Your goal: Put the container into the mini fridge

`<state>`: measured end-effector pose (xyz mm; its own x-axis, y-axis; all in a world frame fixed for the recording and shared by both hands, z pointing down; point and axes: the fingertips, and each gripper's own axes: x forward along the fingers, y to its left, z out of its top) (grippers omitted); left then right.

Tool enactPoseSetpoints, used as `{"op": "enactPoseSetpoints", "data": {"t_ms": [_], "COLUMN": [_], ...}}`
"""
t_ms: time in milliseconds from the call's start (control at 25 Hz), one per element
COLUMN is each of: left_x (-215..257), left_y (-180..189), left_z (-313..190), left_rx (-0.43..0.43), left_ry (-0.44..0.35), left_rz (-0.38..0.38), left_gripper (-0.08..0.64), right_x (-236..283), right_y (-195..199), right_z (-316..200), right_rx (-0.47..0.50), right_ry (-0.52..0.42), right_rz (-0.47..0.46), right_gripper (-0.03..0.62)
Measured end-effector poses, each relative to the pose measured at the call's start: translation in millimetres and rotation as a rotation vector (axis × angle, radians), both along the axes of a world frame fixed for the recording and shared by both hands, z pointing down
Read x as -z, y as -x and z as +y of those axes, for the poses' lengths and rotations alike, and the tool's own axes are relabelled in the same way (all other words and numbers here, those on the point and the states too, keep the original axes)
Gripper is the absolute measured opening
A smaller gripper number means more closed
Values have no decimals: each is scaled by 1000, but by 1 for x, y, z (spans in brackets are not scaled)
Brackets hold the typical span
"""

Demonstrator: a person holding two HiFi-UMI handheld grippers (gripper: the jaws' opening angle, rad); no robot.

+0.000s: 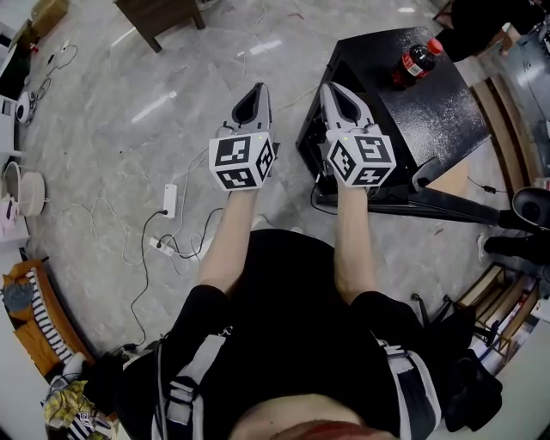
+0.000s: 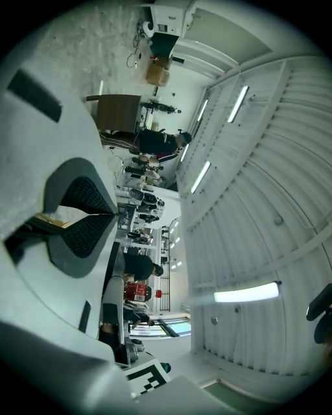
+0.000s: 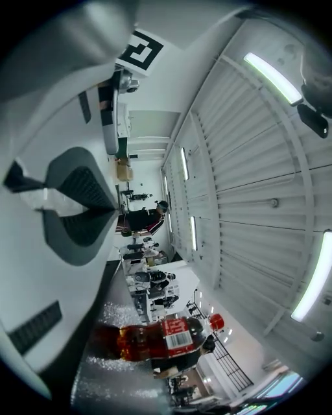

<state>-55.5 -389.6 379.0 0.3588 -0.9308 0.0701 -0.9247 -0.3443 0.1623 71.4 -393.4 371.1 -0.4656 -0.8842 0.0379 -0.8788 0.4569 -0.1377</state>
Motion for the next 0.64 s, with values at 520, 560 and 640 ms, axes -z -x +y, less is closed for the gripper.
{"op": "enactPoseSetpoints", "data": {"t_ms": [520, 560, 640], "left_x": [-3, -3, -4], "left_y": [3, 4, 4], "left_z": [2, 2, 3], "left_rx": [-9, -11, -15], "left_ry": [14, 15, 18], "left_rz": [-1, -1, 0], "left_gripper": [9, 9, 10], "right_x": [-1, -1, -3], "right_y": [3, 4, 5], "right_z": [1, 1, 1], "right_rx": [3, 3, 5], "right_ry": [3, 5, 8], "right_rz": [8, 9, 11], "right_gripper": [11, 11, 11]}}
